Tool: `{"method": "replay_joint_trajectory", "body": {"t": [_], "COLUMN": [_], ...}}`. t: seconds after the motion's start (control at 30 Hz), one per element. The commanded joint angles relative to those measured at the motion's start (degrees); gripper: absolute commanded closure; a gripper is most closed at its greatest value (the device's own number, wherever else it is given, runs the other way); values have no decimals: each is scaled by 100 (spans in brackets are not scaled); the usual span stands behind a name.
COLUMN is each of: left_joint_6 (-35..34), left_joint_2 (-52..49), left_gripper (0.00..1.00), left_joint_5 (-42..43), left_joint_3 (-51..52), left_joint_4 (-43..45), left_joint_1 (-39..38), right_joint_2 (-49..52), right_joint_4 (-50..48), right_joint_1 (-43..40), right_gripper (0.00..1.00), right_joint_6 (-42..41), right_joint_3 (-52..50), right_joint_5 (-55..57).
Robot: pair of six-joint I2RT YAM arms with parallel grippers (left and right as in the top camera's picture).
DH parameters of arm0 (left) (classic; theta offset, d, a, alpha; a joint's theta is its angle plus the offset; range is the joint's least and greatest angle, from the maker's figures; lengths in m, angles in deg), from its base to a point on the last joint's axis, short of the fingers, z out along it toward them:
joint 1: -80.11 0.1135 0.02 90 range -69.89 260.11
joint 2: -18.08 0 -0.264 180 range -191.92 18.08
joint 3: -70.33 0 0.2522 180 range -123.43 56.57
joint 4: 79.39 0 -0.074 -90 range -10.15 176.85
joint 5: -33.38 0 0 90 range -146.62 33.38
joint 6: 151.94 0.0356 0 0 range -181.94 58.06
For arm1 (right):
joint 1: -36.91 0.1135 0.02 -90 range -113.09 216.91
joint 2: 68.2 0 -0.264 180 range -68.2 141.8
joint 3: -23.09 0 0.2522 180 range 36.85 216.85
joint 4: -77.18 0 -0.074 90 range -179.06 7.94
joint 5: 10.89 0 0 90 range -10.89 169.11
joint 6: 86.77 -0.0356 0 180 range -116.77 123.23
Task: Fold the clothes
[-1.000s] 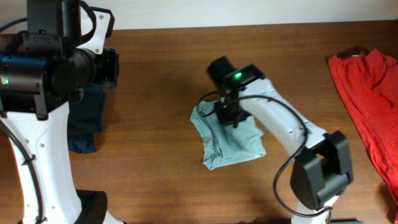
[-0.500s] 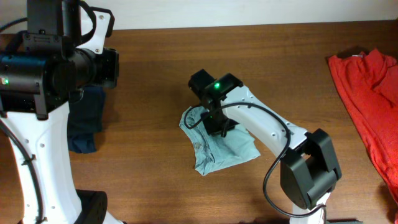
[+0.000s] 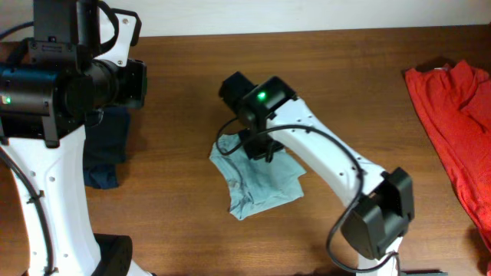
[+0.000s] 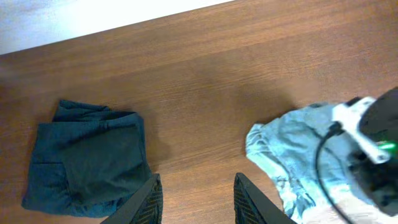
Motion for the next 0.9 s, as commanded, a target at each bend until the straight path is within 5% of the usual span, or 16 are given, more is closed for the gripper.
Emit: {"method": "replay_joint_trajectory", "body": {"t": [0.0,0.37,0.63,0.87], "left_joint_6": [-50,-50,-50,-48], "left_joint_2": [-7,-7,-7,-7], "left_gripper": [62,62,62,62], "left_joint_5": [-20,-22,-22,-24], "left_joint_3": [11,11,11,11], "left_joint_4": [13,11,13,13], "left_joint_1": [24,24,24,24], "right_joint_2": [507,892,892,852], "right_joint_4": [-177,-245,1506,1408], "right_joint_1": [245,422,-138,-129], "right_gripper": [85,86,89,88], "right_joint_6": [-55,81,103,424], "right_joint_3": [44,68,831,1274], "right_joint_5": [-337,-85,1668,365]}}
